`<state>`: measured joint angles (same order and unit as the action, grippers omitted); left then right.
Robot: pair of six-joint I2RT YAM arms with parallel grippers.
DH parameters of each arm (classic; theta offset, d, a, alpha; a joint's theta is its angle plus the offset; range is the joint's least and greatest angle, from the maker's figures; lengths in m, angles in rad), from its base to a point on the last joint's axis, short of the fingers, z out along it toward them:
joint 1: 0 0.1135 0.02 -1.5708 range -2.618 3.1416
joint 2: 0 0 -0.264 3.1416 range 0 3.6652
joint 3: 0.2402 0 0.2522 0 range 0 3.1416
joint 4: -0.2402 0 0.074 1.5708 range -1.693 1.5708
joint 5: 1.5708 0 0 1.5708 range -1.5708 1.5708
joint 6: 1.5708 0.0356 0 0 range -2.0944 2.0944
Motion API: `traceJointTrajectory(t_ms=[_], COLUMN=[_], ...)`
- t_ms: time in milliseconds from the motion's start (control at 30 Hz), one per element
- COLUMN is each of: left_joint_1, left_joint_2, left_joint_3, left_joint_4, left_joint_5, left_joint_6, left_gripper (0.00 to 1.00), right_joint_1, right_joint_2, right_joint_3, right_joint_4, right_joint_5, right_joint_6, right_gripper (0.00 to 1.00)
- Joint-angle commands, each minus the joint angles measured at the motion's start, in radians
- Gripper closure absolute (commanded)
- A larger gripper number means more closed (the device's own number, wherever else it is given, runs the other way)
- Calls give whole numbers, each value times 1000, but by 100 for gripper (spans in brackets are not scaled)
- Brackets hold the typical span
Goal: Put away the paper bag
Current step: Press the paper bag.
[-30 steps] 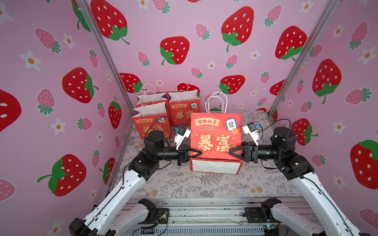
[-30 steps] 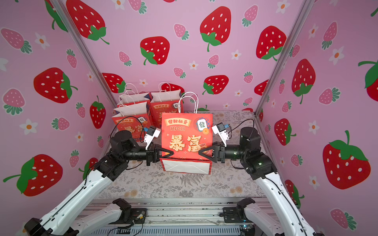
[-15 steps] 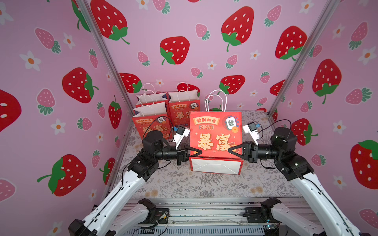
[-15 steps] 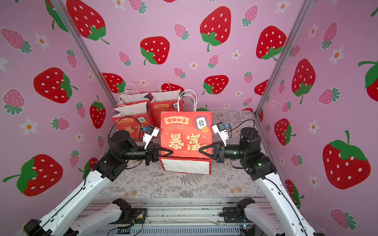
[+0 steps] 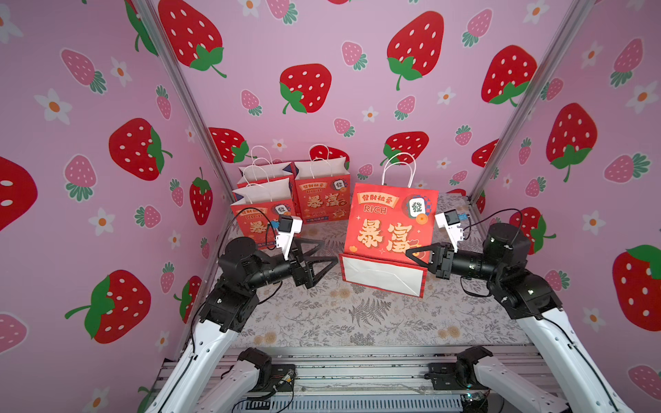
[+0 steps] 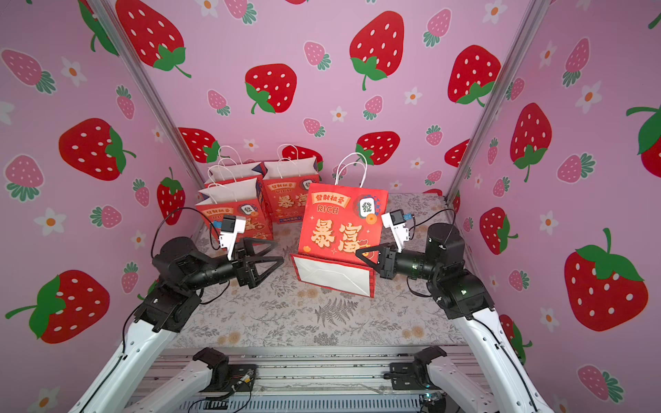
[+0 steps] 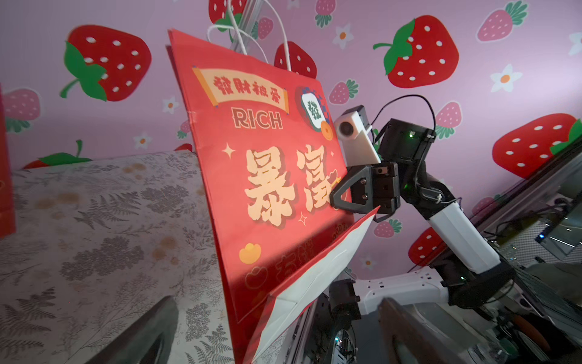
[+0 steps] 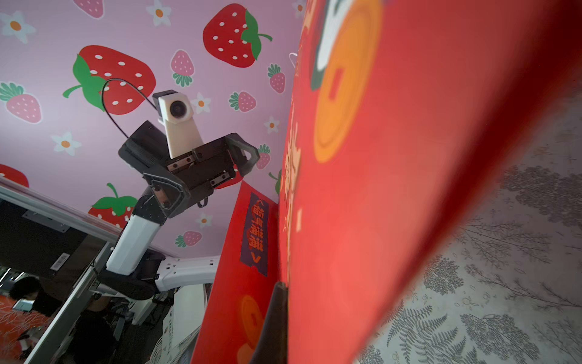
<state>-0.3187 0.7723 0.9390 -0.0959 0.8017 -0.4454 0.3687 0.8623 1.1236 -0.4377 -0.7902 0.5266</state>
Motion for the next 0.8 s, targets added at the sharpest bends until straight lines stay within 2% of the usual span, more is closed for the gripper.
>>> traceJointTrajectory(t_ms=[0,133,267,433,633,767], left_joint_1=[41,40,19,1,-26,-68], left_joint_2=[0,79,141,151,182,198], left_joint_3=[-33,-73,-90,-89,-105,-86], left_joint_4=[65,177,246,244,386,388], left_joint_5=[12,81,110,99,142,152], left_joint_6=[-50,-105,-133,-120,-208,-199], left_gripper=[1,1,1,1,1,1], right_joint_1=[-13,-22,-21,-1,43,60], right_joint_2=[-22,-9,23,65,98,110], right_joint_3=[43,31,-30,-33,-52,-61], right_joint_4=[-74,-25,175,209,292,360], right_joint_5=[123,167,45,-38,-144,-202], right_joint_6=[-37,61,202,227,268,302], right_gripper=[100,100,100,100,100,100])
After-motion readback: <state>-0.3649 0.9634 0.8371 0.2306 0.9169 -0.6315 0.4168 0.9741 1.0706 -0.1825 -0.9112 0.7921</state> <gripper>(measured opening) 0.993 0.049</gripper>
